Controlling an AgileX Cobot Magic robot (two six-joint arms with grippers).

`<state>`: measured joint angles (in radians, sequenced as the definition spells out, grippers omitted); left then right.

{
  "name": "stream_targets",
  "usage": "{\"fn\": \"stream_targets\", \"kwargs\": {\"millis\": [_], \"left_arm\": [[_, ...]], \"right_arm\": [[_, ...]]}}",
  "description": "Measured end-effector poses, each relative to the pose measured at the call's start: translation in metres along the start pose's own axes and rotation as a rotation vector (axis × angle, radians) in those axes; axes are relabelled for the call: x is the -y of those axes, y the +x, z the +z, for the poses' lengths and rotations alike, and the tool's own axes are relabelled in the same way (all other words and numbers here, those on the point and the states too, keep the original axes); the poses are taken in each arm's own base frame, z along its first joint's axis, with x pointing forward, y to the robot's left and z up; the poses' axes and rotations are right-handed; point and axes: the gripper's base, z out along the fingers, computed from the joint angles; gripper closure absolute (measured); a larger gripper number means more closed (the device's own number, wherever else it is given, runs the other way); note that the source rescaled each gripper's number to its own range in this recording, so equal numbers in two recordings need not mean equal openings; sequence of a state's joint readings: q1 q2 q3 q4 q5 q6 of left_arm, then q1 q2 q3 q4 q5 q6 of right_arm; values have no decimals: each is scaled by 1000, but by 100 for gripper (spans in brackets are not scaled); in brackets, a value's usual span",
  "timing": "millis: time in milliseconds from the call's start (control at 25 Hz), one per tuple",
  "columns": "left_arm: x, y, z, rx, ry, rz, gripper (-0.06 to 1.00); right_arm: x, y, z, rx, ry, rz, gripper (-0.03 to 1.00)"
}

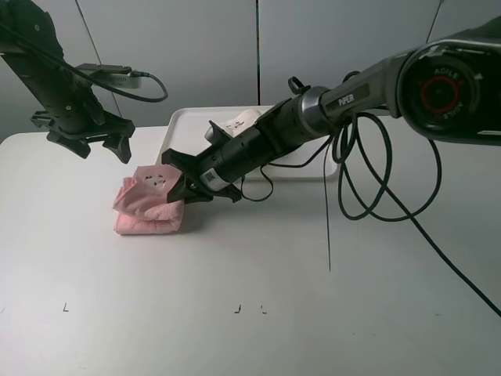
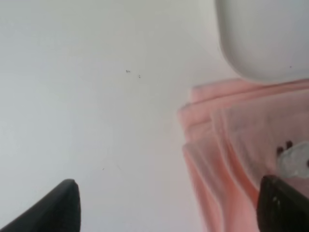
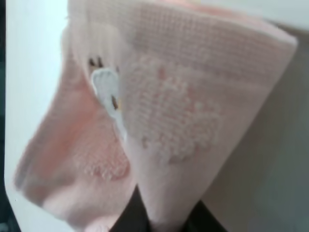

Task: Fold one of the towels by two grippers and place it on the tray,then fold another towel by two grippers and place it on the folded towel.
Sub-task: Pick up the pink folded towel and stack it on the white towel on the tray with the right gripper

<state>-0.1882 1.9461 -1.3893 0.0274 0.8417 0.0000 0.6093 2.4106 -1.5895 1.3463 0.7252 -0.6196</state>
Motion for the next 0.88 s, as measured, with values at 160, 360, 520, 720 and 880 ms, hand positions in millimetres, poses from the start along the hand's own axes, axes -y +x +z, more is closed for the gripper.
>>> {"fn": "stream_targets", "kwargs": {"millis": [160, 360, 520, 720, 880], "left_arm": [[0, 0, 0, 0, 0, 0, 0], [0, 0, 0, 0, 1, -1, 0], [0, 0, 0, -4, 3, -2, 0], [0, 2, 0, -21, 3, -2, 0], [0, 2, 0, -26, 3, -2, 0]], "right_arm": [[-21, -12, -22, 81, 14, -69, 91], [-34, -40, -52, 177, 45, -147, 91], [-39, -67, -76, 255, 74, -177, 91], [-26, -89, -105, 312, 157, -155, 91], [-5, -96, -122, 315, 226, -116, 91]]}}
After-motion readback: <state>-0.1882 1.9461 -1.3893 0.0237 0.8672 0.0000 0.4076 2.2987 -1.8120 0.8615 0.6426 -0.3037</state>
